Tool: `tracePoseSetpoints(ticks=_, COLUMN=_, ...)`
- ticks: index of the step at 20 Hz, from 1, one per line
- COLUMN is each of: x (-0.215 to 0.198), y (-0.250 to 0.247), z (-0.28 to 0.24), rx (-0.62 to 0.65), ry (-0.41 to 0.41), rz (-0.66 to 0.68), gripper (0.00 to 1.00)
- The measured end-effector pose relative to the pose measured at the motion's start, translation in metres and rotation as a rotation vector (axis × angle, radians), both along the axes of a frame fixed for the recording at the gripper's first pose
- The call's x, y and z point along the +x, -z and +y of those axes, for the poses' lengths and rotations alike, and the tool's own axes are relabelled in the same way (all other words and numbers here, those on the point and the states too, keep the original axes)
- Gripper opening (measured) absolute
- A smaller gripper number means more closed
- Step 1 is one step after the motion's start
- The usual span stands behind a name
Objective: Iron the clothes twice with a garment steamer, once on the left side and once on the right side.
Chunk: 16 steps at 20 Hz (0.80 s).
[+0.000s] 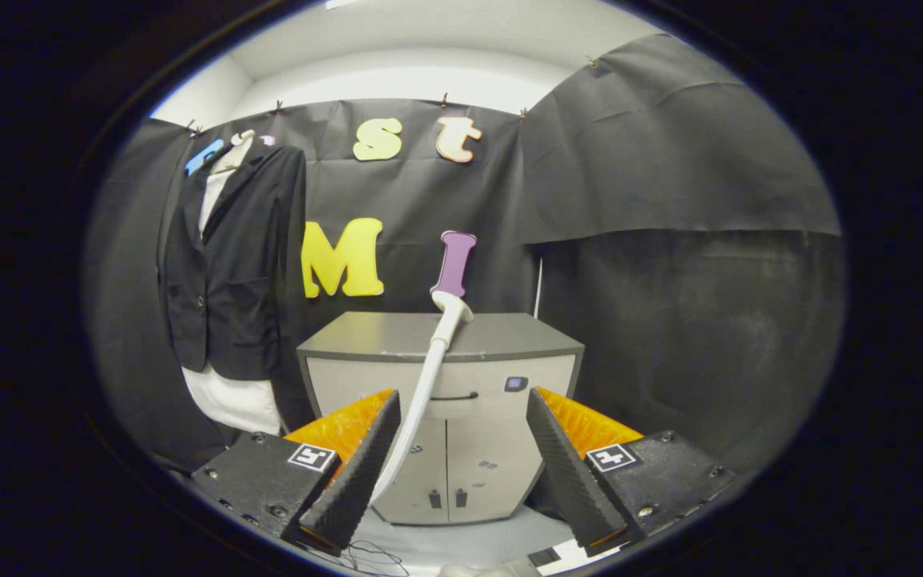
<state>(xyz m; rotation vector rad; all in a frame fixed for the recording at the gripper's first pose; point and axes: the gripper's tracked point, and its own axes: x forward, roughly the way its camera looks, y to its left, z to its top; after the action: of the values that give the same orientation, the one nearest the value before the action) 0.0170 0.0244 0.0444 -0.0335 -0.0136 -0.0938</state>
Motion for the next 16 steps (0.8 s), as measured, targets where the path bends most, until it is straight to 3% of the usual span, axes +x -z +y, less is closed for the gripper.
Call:
tracePoseSetpoints(ticks=4, x=0.045, y=-0.035, z=0.0, rx=0.012, ry=-0.018, rz=-0.014, gripper=0.99)
tracePoseSetpoints(ticks=10, x=0.143, y=-0.074, z=0.003, rx=0.018, ry=-0.079, rz=0.008, gripper=0.99)
tracePoseSetpoints(ticks=16, x=0.243, y=-0.062, z=0.006, rx=0.005, ry=-0.129, rz=0.132, gripper=0.99)
